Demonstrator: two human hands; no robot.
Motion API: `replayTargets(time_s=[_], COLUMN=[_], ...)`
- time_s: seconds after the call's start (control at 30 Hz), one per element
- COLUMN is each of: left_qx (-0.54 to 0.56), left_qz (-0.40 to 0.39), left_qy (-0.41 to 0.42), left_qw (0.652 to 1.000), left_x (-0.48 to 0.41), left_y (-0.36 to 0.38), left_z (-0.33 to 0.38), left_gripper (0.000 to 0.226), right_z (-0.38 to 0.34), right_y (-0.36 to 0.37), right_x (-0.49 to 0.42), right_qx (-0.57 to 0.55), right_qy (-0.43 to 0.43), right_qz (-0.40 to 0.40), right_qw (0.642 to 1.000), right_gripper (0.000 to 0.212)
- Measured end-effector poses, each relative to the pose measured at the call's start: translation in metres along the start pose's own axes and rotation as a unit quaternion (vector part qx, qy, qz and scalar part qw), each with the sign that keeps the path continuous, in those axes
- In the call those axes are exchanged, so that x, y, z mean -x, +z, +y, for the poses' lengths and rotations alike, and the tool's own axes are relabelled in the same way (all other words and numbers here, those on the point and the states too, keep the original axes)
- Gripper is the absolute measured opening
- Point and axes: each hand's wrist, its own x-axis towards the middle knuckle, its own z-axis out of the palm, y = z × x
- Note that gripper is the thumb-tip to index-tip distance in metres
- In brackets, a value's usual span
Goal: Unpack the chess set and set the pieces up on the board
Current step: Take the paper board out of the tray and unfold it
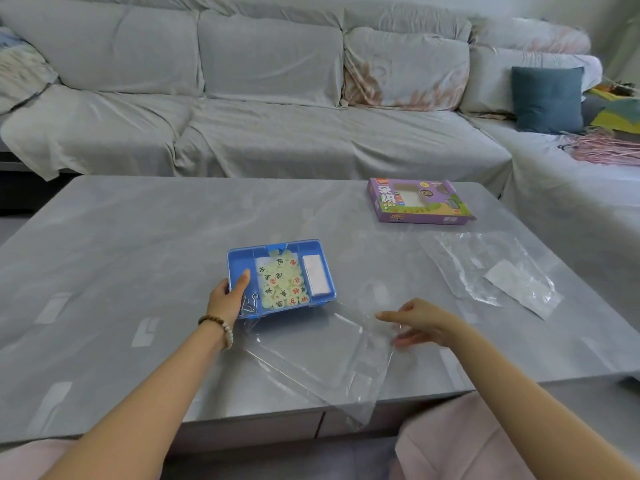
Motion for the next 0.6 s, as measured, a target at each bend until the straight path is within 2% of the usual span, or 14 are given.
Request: replayTargets(time_s=[0.03,0.1,0.13,0.2,0.3,0.4,0.5,0.6], left_qx=[0.012,0.043,0.047,0.043,0.052,0.059,0.071,0.097], left_qz=[0.004,0.024,0.036,0.058,0.074,0.087,0.098,0.087], left_qy=[-0.006,-0.022,-0.030,-0.030,-0.021,-0.018,-0.018,-0.030], left_qw=[1.000,0.999,0.998,0.997,0.996,0.994,0.992,0.991], left_x=[0.000,-0.003,-0.004,-0.005,-0.003,-0.002,-0.004,-0.009], left_y=[0.000,0.003,0.005,0.013,0.030,0.044,0.055,0.068], left_z=[0.000,-0.003,-0.003,-0.006,-0.006,-0.003,0.001,0.008], left_gripper=[0.029,0.026,0.024,0.024,0.024,0.024,0.024,0.023], right_z=[0.002,0.010,0.015,0.025,0.033,0.024,0.007,-0.016], right_y=[0.000,0.000,0.000,0.003,0.007,0.016,0.023,0.023], right_x=[-0.002,-0.008,-0.012,-0.017,-0.021,-0.023,-0.025,-0.028], right_qx=[-0.085,-0.244,-0.279,-0.233,-0.093,-0.131,-0.278,-0.529], right_qy=[-0.021,-0.084,-0.102,-0.096,-0.061,-0.060,-0.084,-0.085], right_qz=[0.004,0.053,0.075,0.101,0.088,0.130,0.174,0.115], right_qw=[0.996,0.965,0.952,0.962,0.990,0.981,0.941,0.836], right_gripper=[0.065,0.074,0.076,0.075,0.058,0.058,0.044,0.052])
